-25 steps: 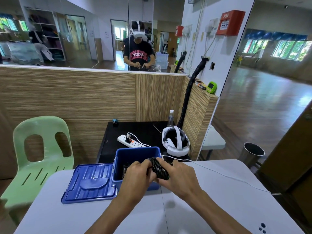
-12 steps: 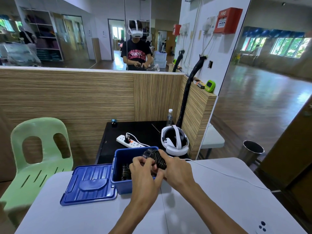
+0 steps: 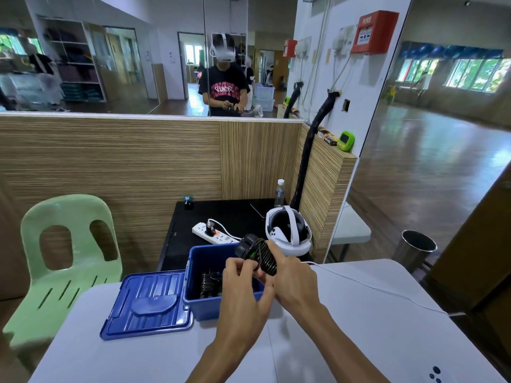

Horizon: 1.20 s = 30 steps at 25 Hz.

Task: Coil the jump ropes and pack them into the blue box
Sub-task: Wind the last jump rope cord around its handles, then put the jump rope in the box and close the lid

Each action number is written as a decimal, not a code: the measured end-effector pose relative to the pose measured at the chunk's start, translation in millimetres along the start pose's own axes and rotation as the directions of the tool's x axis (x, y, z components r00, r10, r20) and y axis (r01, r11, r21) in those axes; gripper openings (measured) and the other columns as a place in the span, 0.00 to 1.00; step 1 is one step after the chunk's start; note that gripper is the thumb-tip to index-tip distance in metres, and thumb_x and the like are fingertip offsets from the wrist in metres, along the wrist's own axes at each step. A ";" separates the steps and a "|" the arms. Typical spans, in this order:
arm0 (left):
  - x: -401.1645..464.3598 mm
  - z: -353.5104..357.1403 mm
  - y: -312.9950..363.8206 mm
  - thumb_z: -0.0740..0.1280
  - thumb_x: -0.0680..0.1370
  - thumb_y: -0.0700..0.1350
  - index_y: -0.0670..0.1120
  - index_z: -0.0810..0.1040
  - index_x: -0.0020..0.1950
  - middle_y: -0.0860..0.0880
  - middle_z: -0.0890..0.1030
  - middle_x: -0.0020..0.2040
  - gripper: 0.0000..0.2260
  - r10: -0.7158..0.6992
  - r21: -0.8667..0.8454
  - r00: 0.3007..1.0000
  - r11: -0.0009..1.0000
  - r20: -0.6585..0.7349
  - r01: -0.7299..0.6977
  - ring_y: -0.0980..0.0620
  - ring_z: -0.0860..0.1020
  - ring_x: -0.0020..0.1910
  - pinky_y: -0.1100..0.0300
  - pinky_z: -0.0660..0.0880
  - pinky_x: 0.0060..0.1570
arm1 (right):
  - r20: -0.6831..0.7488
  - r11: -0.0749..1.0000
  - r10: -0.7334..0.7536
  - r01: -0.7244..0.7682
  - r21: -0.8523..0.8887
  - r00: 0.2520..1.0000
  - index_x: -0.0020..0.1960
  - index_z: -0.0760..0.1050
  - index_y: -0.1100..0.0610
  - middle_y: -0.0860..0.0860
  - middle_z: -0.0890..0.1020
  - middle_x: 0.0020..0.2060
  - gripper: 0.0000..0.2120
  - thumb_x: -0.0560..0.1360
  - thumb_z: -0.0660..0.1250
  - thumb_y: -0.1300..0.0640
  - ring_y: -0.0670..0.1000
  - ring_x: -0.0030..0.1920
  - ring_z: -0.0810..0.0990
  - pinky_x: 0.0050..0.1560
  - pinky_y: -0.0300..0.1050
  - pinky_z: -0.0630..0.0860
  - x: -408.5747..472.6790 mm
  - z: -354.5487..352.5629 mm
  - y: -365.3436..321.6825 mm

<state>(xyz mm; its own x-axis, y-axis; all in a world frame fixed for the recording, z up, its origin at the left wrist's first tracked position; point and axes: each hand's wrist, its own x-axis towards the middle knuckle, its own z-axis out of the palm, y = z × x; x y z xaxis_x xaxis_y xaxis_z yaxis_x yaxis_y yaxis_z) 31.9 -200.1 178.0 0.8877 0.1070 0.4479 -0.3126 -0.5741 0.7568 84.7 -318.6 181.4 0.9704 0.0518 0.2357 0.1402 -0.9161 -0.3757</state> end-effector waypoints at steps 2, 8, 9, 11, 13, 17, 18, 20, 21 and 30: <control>4.4 0.5 -5.1 0.70 0.75 0.48 0.55 0.72 0.49 0.61 0.66 0.52 0.08 -0.025 -0.071 1.000 0.997 -0.016 0.024 0.61 0.73 0.51 0.68 0.72 0.46 | -0.051 1.000 0.016 -0.015 0.015 0.999 0.75 0.56 0.39 0.50 0.80 0.48 0.31 0.75 0.62 0.37 0.54 0.49 0.80 0.44 0.48 0.77 -2.2 4.1 2.8; 17.8 2.5 -8.4 0.70 0.75 0.50 0.52 0.69 0.61 0.53 0.69 0.59 0.17 -0.274 -0.381 0.959 0.896 -0.066 0.230 0.58 0.77 0.54 0.68 0.76 0.48 | -0.079 0.992 0.083 -0.075 0.100 0.993 0.77 0.51 0.40 0.51 0.78 0.53 0.35 0.75 0.60 0.32 0.53 0.52 0.79 0.46 0.47 0.75 -16.2 13.2 -11.0; 22.6 2.8 -8.5 0.70 0.76 0.50 0.52 0.68 0.63 0.51 0.70 0.59 0.19 -0.362 -0.476 0.931 0.827 -0.043 0.299 0.57 0.78 0.53 0.66 0.78 0.47 | -0.060 0.991 0.092 -0.086 0.105 0.994 0.78 0.50 0.40 0.52 0.78 0.54 0.36 0.75 0.60 0.32 0.54 0.52 0.79 0.47 0.47 0.76 -17.5 14.0 -14.6; 31.2 2.7 -11.8 0.68 0.77 0.50 0.53 0.67 0.64 0.51 0.75 0.59 0.18 -0.479 -0.606 0.876 0.684 0.046 0.406 0.56 0.79 0.52 0.60 0.79 0.47 | -0.010 0.990 0.100 -0.099 0.099 0.995 0.79 0.47 0.42 0.52 0.76 0.55 0.38 0.75 0.61 0.33 0.54 0.54 0.78 0.48 0.47 0.75 -19.2 16.9 -20.3; 36.0 2.2 -21.4 0.65 0.79 0.49 0.53 0.69 0.64 0.51 0.78 0.57 0.14 -0.493 -0.630 0.866 0.646 0.086 0.431 0.55 0.79 0.54 0.56 0.80 0.50 | 0.016 0.991 0.091 -0.092 0.093 0.996 0.79 0.45 0.42 0.52 0.74 0.57 0.39 0.76 0.61 0.34 0.53 0.54 0.78 0.49 0.46 0.75 -23.0 19.7 -26.4; 39.0 0.6 -43.5 0.63 0.80 0.49 0.55 0.72 0.63 0.51 0.80 0.58 0.11 -0.440 -0.623 0.890 0.665 0.119 0.412 0.53 0.79 0.57 0.49 0.80 0.53 | 0.023 0.995 0.069 -0.070 0.070 0.997 0.79 0.42 0.44 0.52 0.71 0.63 0.40 0.76 0.60 0.34 0.53 0.56 0.77 0.50 0.47 0.76 -20.6 26.6 -32.0; 39.9 0.6 -47.9 0.63 0.80 0.49 0.55 0.72 0.62 0.51 0.80 0.58 0.11 -0.432 -0.614 0.893 0.672 0.127 0.413 0.53 0.79 0.57 0.50 0.80 0.53 | 0.016 0.996 0.056 -0.057 0.068 0.998 0.79 0.42 0.44 0.51 0.69 0.65 0.40 0.76 0.60 0.35 0.53 0.58 0.77 0.51 0.47 0.76 -19.9 29.3 -32.8; 42.1 1.4 -55.3 0.63 0.80 0.49 0.55 0.73 0.61 0.51 0.80 0.57 0.10 -0.414 -0.583 0.901 0.703 0.130 0.407 0.55 0.79 0.56 0.53 0.79 0.54 | 0.002 0.997 0.018 -0.018 0.079 1.000 0.79 0.40 0.44 0.50 0.65 0.70 0.40 0.78 0.61 0.38 0.53 0.63 0.73 0.55 0.48 0.77 -18.9 36.7 -34.6; 42.9 2.5 -58.4 0.63 0.81 0.49 0.55 0.73 0.61 0.51 0.81 0.57 0.09 -0.402 -0.567 0.905 0.717 0.137 0.405 0.55 0.79 0.56 0.54 0.78 0.55 | 0.004 0.996 0.002 -0.002 0.091 1.000 0.79 0.39 0.43 0.51 0.62 0.73 0.40 0.78 0.61 0.40 0.53 0.67 0.71 0.58 0.49 0.76 -18.5 40.6 -34.9; 57.4 10.5 -108.1 0.56 0.80 0.61 0.55 0.68 0.70 0.55 0.74 0.67 0.21 -0.328 -0.285 0.924 0.883 0.196 0.374 0.58 0.72 0.66 0.51 0.70 0.67 | 0.079 0.993 0.036 -0.044 0.106 0.996 0.79 0.43 0.40 0.51 0.55 0.78 0.32 0.82 0.58 0.47 0.55 0.73 0.64 0.66 0.52 0.72 1.5 83.0 -33.4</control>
<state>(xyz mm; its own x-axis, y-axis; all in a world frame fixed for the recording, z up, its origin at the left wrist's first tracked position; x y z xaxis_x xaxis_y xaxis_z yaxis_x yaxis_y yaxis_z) 120.1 -140.4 116.9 0.9892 0.1278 0.0721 -0.0404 -0.2353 0.9711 97.7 -254.9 119.9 0.9873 0.0506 0.1505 0.1176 -0.8700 -0.4789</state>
